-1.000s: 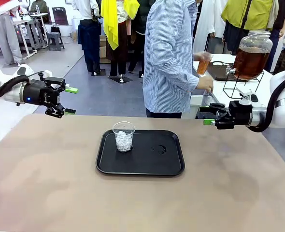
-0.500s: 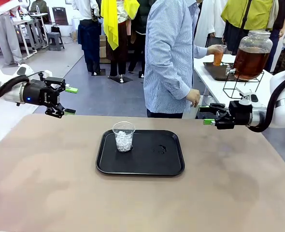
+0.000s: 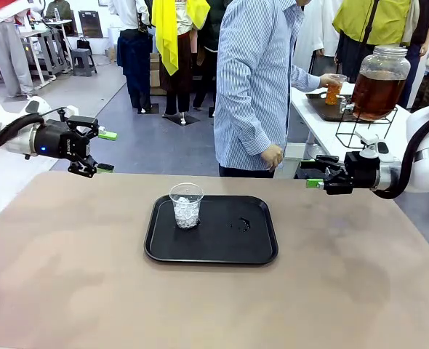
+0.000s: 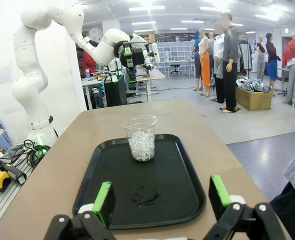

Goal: Pour the drink into the iced cup.
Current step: Pick up the iced cup indicated by the human and present it to them.

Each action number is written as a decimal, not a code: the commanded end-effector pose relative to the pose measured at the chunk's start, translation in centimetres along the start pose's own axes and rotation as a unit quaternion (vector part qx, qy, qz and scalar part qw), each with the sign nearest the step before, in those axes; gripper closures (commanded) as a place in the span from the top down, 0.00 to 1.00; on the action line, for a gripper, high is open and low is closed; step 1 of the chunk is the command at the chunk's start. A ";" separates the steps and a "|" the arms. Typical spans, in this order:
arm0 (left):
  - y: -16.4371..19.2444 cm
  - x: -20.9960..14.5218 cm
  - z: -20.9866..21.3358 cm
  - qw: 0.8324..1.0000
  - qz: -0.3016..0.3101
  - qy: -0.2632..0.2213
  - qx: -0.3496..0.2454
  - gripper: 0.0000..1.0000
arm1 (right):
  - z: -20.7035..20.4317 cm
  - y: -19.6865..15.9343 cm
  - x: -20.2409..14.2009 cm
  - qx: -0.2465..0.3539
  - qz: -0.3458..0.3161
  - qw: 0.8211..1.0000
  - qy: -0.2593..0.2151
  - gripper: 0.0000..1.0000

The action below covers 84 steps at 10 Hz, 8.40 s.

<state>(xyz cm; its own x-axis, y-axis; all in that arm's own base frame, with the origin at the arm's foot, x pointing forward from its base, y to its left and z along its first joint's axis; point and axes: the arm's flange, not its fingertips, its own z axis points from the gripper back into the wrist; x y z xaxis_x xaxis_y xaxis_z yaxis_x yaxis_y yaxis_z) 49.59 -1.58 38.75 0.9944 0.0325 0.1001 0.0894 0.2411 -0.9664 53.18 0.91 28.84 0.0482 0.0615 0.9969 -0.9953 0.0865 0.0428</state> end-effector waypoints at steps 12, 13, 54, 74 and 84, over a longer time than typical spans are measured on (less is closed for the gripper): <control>-0.2 0.0 0.0 1.000 0.000 -0.005 -0.005 1.00 | -0.2 -0.2 0.3 0.001 0.002 1.000 0.000 1.00; -0.2 0.0 0.0 1.000 0.000 -0.005 -0.005 1.00 | -0.2 -0.2 0.3 0.001 0.002 1.000 0.000 1.00; -0.2 -0.7 -0.8 0.961 -0.273 -0.043 0.002 1.00 | -0.2 -0.2 0.3 0.001 0.002 1.000 0.000 1.00; 7.2 -0.3 -2.2 0.756 -0.652 -0.056 -0.011 1.00 | -0.2 -0.2 0.3 0.001 0.002 1.000 0.000 1.00; 10.0 -0.3 -5.8 0.735 -0.673 -0.080 -0.020 1.00 | -0.2 -0.2 0.3 0.001 0.002 1.000 0.000 1.00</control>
<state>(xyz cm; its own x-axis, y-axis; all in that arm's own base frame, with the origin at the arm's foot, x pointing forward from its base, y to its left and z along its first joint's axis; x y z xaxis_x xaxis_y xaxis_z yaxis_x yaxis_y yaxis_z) 50.17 -4.24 28.18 0.0064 -0.1078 0.9941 0.9935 0.1136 0.0059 53.19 0.92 28.84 0.0482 0.0615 0.9969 -0.9953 0.0864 0.0428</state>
